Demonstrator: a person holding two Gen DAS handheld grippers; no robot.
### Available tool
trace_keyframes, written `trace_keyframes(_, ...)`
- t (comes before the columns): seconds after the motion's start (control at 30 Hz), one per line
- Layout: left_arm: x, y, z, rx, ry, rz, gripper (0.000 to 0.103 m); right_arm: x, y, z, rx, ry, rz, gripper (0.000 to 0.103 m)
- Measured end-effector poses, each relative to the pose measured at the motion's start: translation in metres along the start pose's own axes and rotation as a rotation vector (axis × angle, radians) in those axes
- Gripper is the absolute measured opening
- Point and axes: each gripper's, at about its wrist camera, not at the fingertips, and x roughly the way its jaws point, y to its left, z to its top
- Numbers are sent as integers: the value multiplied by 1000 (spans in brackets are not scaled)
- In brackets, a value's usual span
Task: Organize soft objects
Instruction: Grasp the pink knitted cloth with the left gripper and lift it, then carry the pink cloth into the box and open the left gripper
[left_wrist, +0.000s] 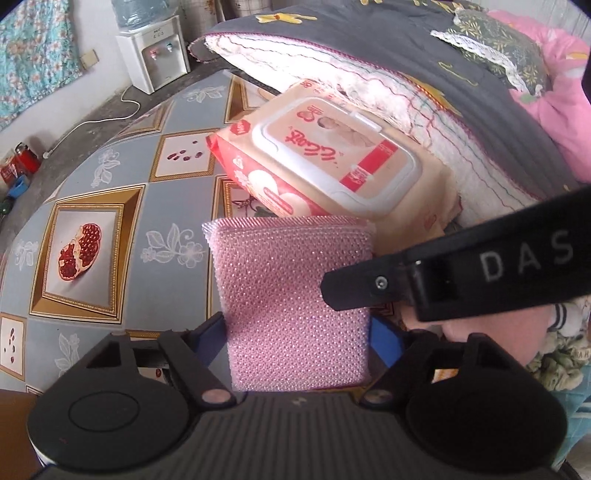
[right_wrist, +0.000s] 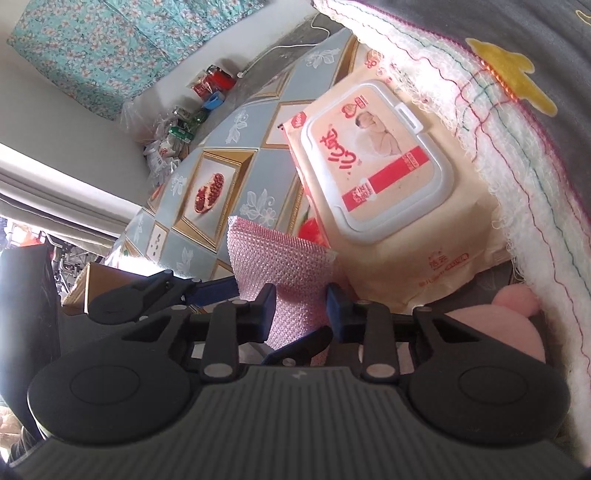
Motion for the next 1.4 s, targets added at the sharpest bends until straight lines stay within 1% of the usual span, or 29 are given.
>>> trace_keyframes(0.17, -21, 5, 3, -19, -57, 18, 82, -10, 16, 5, -14, -35, 31, 27)
trace_keyframes(0.3, -53, 5, 5, -18, -122, 57, 82, -33, 37, 9, -51, -82, 60, 27)
trace_keyframes(0.47, -114, 12, -3, -54, -210, 107, 82, -67, 83, 9, -119, -131, 120, 27)
trace_keyframes(0.57, -156, 24, -20, -104, -241, 144, 82, -85, 119, -2, -184, -137, 170, 27)
trace_keyframes(0.63, -183, 33, -38, -139, -251, 180, 82, -92, 146, -14, -231, -129, 202, 28)
trace_keyframes(0.7, -210, 43, -60, -177, -260, 225, 82, -98, 173, -32, -280, -110, 242, 28)
trace_keyframes(0.8, -242, 59, -98, -235, -262, 289, 82, -95, 219, -59, -338, -63, 297, 28)
trace_keyframes(0.87, -257, 72, -125, -276, -249, 328, 82, -87, 246, -77, -376, -20, 323, 29)
trace_keyframes(0.97, -270, 92, -164, -351, -213, 352, 82, -70, 283, -109, -429, 56, 334, 29)
trace_keyframes(1.07, -270, 113, -201, -423, -163, 356, 82, -43, 309, -136, -461, 138, 322, 29)
trace_keyframes(1.2, -253, 137, -241, -505, -88, 347, 82, -4, 333, -174, -487, 237, 273, 29)
trace_keyframes(1.27, -242, 148, -255, -540, -55, 324, 82, 14, 337, -186, -490, 282, 239, 29)
trace_keyframes(1.33, -231, 154, -270, -565, -46, 288, 82, 24, 335, -192, -501, 303, 205, 29)
trace_keyframes(1.4, -221, 154, -276, -567, -36, 260, 82, 27, 333, -197, -518, 314, 172, 29)
